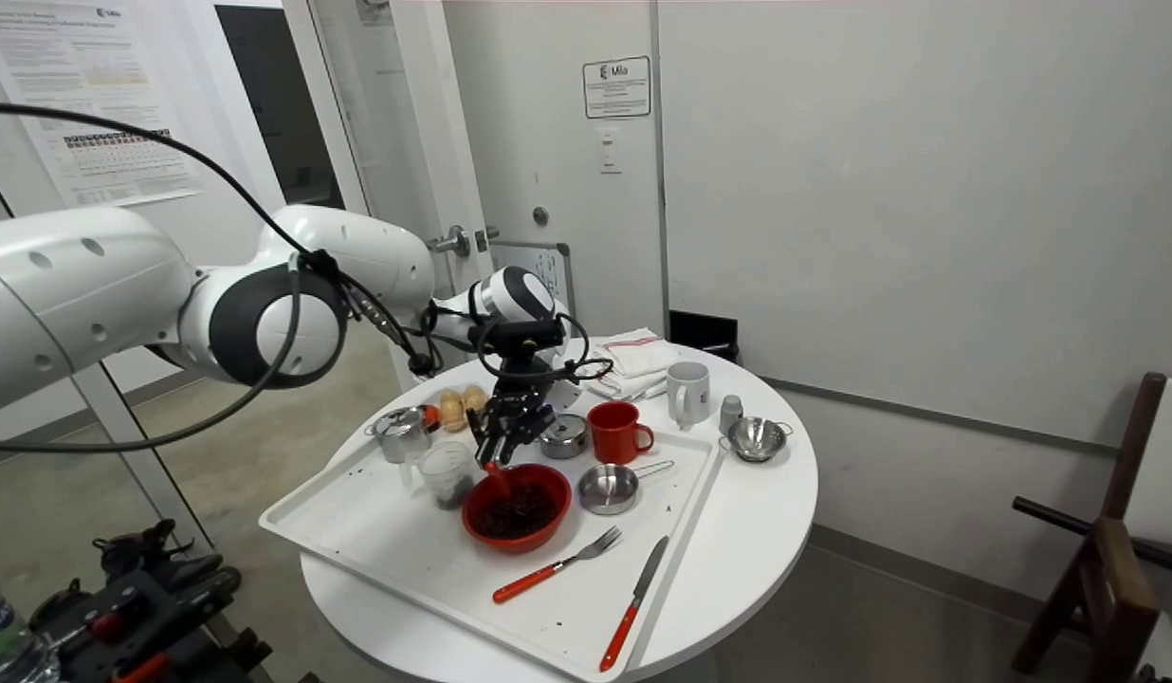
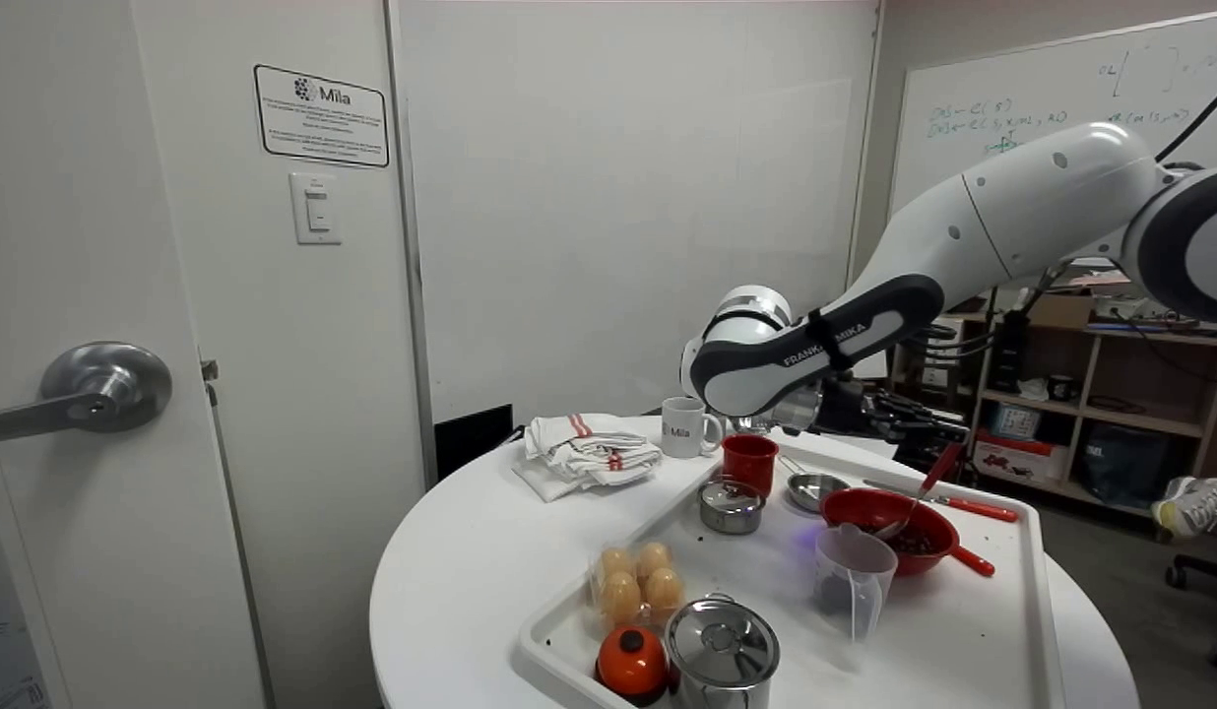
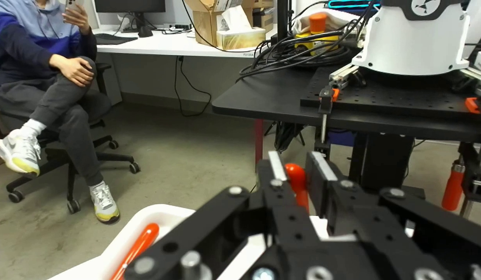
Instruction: Use the spoon to mix the contents of the bowl and then put it back
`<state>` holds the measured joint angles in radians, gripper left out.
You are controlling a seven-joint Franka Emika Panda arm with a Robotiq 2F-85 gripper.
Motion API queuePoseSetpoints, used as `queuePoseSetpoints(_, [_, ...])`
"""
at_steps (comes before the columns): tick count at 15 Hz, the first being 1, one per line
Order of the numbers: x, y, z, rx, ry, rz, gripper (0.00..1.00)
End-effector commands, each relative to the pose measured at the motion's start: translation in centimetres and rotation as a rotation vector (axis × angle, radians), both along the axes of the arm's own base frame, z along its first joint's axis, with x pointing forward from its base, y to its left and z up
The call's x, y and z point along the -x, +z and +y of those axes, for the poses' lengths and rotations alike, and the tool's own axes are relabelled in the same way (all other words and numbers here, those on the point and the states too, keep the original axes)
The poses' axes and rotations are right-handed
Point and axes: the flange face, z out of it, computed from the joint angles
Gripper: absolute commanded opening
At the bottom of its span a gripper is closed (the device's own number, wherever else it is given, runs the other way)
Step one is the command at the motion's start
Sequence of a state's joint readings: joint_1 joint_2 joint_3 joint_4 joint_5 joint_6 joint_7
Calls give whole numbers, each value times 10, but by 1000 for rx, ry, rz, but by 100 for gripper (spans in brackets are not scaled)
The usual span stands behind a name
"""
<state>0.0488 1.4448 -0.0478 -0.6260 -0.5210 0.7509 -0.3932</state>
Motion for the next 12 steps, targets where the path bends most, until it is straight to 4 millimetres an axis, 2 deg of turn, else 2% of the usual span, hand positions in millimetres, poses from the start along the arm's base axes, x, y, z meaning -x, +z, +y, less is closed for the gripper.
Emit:
queuePoseSetpoints(1, [5, 16, -9, 7, -46, 27, 9])
queuePoseSetpoints(6, [12, 30, -20, 27, -83, 62, 9])
queuePoseSetpoints(12, [-1, 59, -28, 113, -176, -129, 9])
